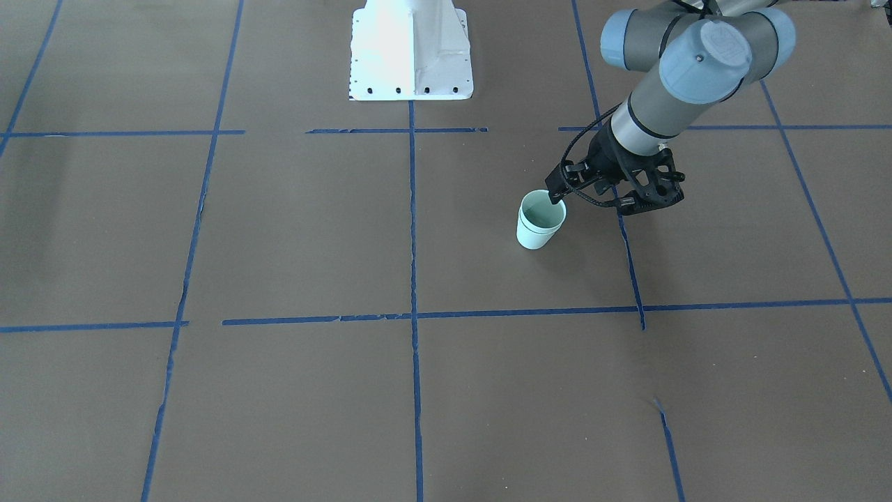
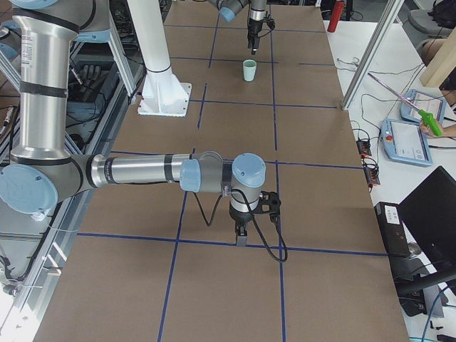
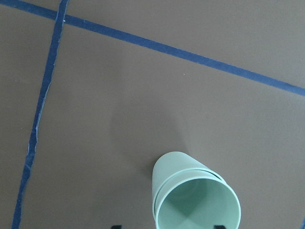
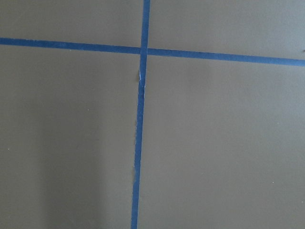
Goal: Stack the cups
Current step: 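Open the left gripper and withdraw it away from the stacked cups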
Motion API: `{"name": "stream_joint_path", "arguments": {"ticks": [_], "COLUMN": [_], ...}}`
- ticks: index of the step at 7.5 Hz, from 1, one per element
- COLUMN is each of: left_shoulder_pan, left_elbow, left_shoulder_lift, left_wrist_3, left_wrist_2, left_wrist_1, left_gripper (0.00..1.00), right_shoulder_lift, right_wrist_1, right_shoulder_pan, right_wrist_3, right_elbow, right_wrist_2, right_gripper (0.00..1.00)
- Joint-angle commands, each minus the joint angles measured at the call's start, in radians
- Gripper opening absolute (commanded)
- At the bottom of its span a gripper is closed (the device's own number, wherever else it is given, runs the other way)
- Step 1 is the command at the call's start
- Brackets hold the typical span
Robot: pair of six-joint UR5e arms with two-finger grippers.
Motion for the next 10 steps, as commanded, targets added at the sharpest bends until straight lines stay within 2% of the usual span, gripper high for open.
{"name": "stream_joint_path", "arguments": {"ticks": [1, 3, 5, 7, 10], "left_shoulder_pan": [-0.065, -0.158, -0.329, -0.49, -0.722], "left_elbow": [-0.023, -0.013, 0.008, 0.121, 0.245], "left_shoulder_lift": [0.007, 0.053, 0.122, 0.188, 0.292], "left_wrist_3": [0.019, 0.358, 0.647, 0.978, 1.351], "left_wrist_2": [0.0, -0.001, -0.003, -0.012, -0.013], "left_wrist_1": [0.006, 0.026, 0.072, 0.073, 0.081], "left_gripper": [1.0, 1.0, 1.0, 1.0, 1.0], "right_shoulder_lift": [0.0, 0.0, 0.0, 0.0, 0.0], "right_wrist_1": [-0.001, 0.001, -0.001, -0.001, -0.001], "right_shoulder_pan": [0.0, 0.0, 0.0, 0.0, 0.0], "right_wrist_3": [0.0, 0.0, 0.0, 0.0, 0.0], "right_elbow": [0.0, 0.0, 0.002, 0.0, 0.0], "right_wrist_2": [0.0, 0.0, 0.0, 0.0, 0.0], "right_gripper": [1.0, 1.0, 1.0, 1.0, 1.0]}}
